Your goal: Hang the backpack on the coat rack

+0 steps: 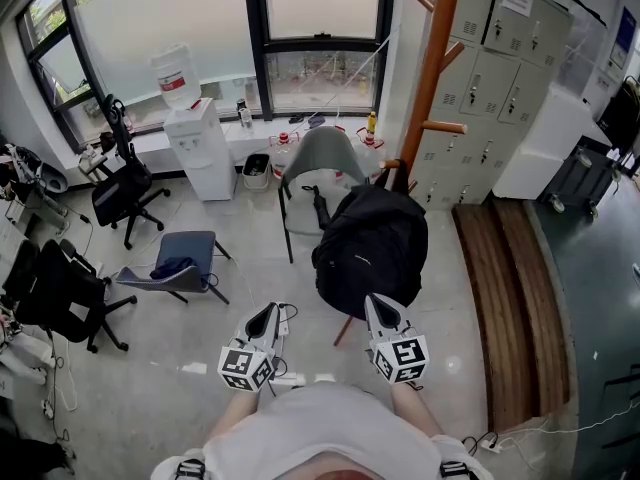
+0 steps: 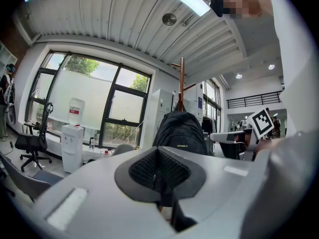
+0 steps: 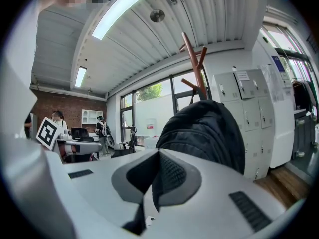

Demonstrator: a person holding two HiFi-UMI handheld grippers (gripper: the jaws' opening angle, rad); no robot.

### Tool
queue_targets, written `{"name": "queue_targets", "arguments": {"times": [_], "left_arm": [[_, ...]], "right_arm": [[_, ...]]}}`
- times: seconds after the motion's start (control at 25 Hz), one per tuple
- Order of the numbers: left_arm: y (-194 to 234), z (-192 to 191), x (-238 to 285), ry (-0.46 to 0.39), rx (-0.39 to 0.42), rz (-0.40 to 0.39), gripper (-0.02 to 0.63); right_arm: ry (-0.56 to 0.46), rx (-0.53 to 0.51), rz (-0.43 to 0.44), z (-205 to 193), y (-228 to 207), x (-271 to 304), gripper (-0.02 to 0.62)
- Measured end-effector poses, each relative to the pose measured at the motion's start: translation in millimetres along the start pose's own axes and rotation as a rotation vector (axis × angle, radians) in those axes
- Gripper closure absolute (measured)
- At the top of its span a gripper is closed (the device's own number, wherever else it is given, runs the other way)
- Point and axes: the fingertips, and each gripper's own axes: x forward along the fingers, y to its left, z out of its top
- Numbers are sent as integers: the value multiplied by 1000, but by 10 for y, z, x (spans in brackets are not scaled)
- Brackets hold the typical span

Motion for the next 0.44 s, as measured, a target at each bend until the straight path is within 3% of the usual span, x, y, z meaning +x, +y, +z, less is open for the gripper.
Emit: {"name": "queue_targets", "arguments": {"times": [0.44], "left_arm": [[-12,7,70,6,0,-1,595]], "right_arm": [[1,48,13,-29,-46,23,588]]}}
